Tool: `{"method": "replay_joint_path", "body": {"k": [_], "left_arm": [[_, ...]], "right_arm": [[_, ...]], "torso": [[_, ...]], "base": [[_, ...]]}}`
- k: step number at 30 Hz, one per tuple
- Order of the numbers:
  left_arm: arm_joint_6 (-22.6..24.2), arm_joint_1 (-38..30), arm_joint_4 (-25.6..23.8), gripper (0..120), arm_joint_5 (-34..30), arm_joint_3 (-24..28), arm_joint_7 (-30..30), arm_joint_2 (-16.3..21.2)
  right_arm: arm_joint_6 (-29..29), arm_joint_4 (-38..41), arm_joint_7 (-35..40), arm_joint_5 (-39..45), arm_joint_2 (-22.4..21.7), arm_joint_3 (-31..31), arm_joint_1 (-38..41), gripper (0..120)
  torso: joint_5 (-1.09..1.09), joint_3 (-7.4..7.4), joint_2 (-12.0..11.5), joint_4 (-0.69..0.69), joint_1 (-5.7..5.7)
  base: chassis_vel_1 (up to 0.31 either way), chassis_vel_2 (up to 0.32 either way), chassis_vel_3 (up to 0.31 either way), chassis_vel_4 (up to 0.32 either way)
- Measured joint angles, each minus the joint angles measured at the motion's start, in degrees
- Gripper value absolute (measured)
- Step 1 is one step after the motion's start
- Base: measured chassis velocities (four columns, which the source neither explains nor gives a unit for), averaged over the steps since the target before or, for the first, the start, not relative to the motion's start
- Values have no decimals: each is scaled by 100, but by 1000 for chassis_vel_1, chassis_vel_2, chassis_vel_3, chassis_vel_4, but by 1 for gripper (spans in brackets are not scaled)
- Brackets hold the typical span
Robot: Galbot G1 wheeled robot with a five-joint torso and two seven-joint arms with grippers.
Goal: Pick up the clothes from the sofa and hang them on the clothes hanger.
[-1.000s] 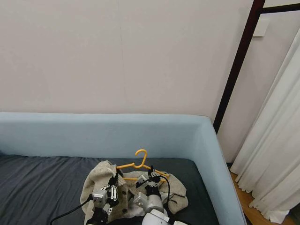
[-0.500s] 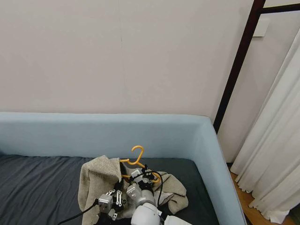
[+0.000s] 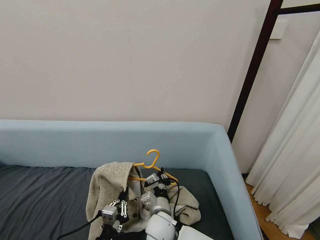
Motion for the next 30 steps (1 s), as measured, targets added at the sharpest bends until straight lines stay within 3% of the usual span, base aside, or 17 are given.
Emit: {"method": "replay_joint_path", "body": {"k": [3, 7, 11, 19, 22, 24, 25, 27, 28, 30], "left_arm": [[-42, 0, 43, 4, 64, 0, -1, -2], [-183, -1, 142, 26, 179, 2, 3, -23], [-389, 39, 158, 39, 255, -64, 90, 10], [-664, 252, -19, 66, 88, -314, 137, 382], [-890, 364, -241, 76, -265, -482, 375, 587], [-990, 405, -520, 87, -801, -691, 623, 1011], [-990, 405, -520, 87, -801, -691, 623, 1011], [-912, 321, -672, 97, -1439, -1010, 792, 1583], [-912, 321, -672, 97, -1439, -1010, 792, 1583], [-703, 135, -634, 100, -2388, -1433, 1097, 2301]], "right_arm": [[33, 11, 0, 0, 14, 0, -2, 5], [402, -127, -4, -127, 131, 69, 15, 5], [824, -360, -13, -320, 247, 131, 16, 5], [1370, -837, -74, -602, 430, 322, -57, 5], [1496, -905, -93, -715, 448, 381, -91, 5], [1530, -894, -104, -771, 428, 416, -138, 5], [1530, -894, -104, -771, 428, 416, -138, 5], [1606, -861, -128, -974, 366, 483, -200, 5], [1606, -861, -128, -974, 366, 483, -200, 5], [1768, -886, -176, -1261, 318, 516, -226, 5]], "torso": [[0, 0, 0, 0, 0], [0, 0, 0, 0, 0], [-1, 0, 0, 0, 0], [-1, 0, 0, -1, 0], [-1, 0, 0, 1, 0], [0, 0, 0, 2, 0], [0, 0, 0, 2, 0], [-1, 0, 0, -1, 0], [-1, 0, 0, -1, 0], [-1, 0, 0, -1, 0]], "base": [[0, 0, 0, 0], [0, 0, 0, 0], [0, 0, 0, 0], [0, 0, 0, 0], [0, 0, 0, 0], [0, 0, 0, 0], [0, 0, 0, 0], [0, 0, 0, 0], [0, 0, 0, 0], [0, 0, 0, 0]]}}
